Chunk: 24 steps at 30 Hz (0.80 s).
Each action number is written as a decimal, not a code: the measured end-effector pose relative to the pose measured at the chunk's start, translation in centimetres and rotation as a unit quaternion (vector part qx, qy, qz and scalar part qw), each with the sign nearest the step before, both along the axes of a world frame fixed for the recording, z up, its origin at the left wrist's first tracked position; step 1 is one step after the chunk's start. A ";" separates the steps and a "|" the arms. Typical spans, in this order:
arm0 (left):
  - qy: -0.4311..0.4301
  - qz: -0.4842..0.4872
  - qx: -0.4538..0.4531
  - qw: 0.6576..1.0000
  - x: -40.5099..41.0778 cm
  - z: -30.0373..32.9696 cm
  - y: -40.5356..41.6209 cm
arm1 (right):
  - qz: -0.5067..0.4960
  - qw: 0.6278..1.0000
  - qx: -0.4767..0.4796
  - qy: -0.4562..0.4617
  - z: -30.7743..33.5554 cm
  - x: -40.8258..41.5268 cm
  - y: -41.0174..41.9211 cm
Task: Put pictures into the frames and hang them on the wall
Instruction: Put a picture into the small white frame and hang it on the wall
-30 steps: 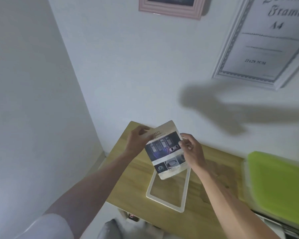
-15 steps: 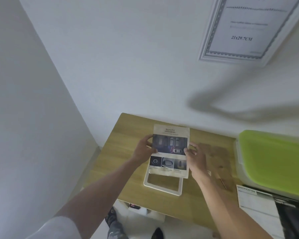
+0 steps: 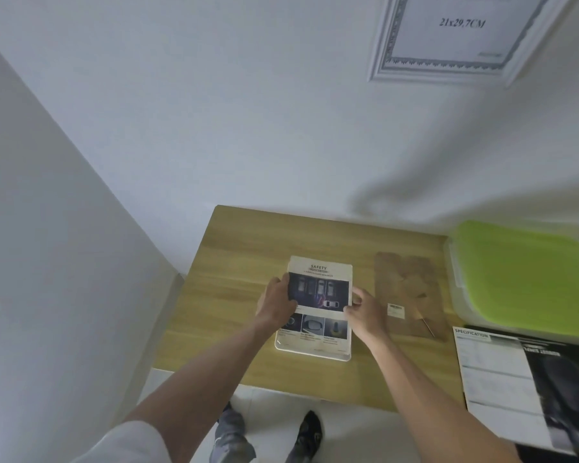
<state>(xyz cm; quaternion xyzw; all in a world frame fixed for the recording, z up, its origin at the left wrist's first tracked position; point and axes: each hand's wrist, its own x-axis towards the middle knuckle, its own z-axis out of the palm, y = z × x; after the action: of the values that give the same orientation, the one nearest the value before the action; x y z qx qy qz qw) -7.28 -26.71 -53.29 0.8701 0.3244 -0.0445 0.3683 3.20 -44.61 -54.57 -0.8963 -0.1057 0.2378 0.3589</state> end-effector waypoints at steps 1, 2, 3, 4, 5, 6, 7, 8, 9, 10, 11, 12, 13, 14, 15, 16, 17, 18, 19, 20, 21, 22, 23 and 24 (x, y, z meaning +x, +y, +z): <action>0.005 -0.005 0.001 1.000 -0.1 -0.3 0.0 | 0.008 1.000 -0.011 -0.006 -0.5 -0.1 -0.1; 0.011 -0.011 0.003 1.000 -0.3 -0.6 0.0 | 0.015 1.000 -0.024 -0.012 -0.8 -0.1 -0.1; 0.017 -0.017 0.011 1.000 -0.5 -0.8 0.0 | 0.021 0.999 -0.037 -0.017 -1.4 -0.1 -0.2; 0.023 -0.027 0.024 0.999 -0.6 -1.1 0.0 | 0.026 0.998 -0.051 -0.017 -1.9 -0.1 -0.3; 0.027 -0.038 0.041 0.998 -0.8 -1.3 0.0 | 0.029 0.998 -0.061 -0.014 -2.4 0.0 -0.3; 0.029 -0.047 0.057 0.997 -1.0 -1.4 0.0 | 0.028 0.997 -0.071 -0.010 -2.6 -0.1 -0.3; 0.030 -0.052 0.069 0.996 -1.1 -1.5 0.1 | 0.028 0.997 -0.076 -0.012 -2.6 -0.1 -0.3; 0.031 -0.054 0.076 0.995 -1.2 -1.6 0.3 | 0.027 0.996 -0.084 -0.015 -2.5 -0.2 -0.2; 0.032 -0.056 0.079 0.995 -1.3 -1.6 0.4 | 0.030 0.995 -0.088 -0.020 -2.4 -0.4 -0.2; 0.033 -0.057 0.077 0.995 -1.4 -1.7 0.5 | 0.033 0.995 -0.091 -0.023 -2.2 -0.5 -0.2; 0.034 -0.059 0.074 0.995 -1.5 -1.8 0.6 | 0.036 0.995 -0.091 -0.025 -2.3 -0.5 -0.2; 0.033 -0.062 0.069 0.995 -1.6 -1.9 0.7 | 0.037 0.995 -0.092 -0.025 -2.3 -0.6 -0.2; 0.030 -0.063 0.066 0.995 -1.7 -2.1 0.7 | 0.041 0.995 -0.091 -0.027 -2.3 -0.6 -0.2; 0.028 -0.064 0.064 0.996 -1.9 -2.2 0.7 | 0.043 0.994 -0.091 -0.028 -2.3 -0.7 -0.2; 0.025 -0.063 0.062 0.996 -1.9 -2.3 0.6 | 0.044 0.995 -0.089 -0.028 -2.4 -0.7 -0.2; 0.023 -0.062 0.061 0.996 -2.0 -2.4 0.6 | 0.042 0.995 -0.088 -0.027 -2.4 -0.7 -0.3; 0.020 -0.062 0.060 0.996 -2.0 -2.5 0.6 | 0.041 0.995 -0.085 -0.027 -2.5 -0.6 -0.3; 0.019 -0.061 0.058 0.996 -2.0 -2.5 0.6 | 0.040 0.995 -0.085 -0.027 -2.5 -0.6 -0.3; 0.018 -0.059 0.055 0.997 -1.9 -2.5 0.7 | 0.039 0.995 -0.083 -0.027 -2.4 -0.6 -0.3; 0.018 -0.057 0.054 0.997 -1.9 -2.5 0.7 | 0.039 0.995 -0.084 -0.025 -2.3 -0.6 -0.3; 0.018 -0.056 0.053 0.997 -1.8 -2.5 0.7 | 0.041 0.995 -0.082 -0.026 -2.3 -0.6 -0.4; 0.018 -0.055 0.052 0.997 -1.8 -2.6 0.7 | 0.042 0.995 -0.082 -0.027 -2.2 -0.6 -0.4; 0.018 -0.055 0.052 0.997 -1.8 -2.6 0.8 | 0.043 0.995 -0.080 -0.028 -2.1 -0.6 -0.4; 0.017 -0.056 0.052 0.997 -1.8 -2.6 0.8 | 0.043 0.995 -0.079 -0.030 -2.0 -0.6 -0.4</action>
<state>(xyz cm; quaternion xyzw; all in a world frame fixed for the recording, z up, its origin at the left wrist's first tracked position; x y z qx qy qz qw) -9.05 -25.91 -55.85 0.9040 0.2836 -0.0630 0.3137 2.59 -45.03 -56.61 -0.9232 -0.1360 0.2336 0.2731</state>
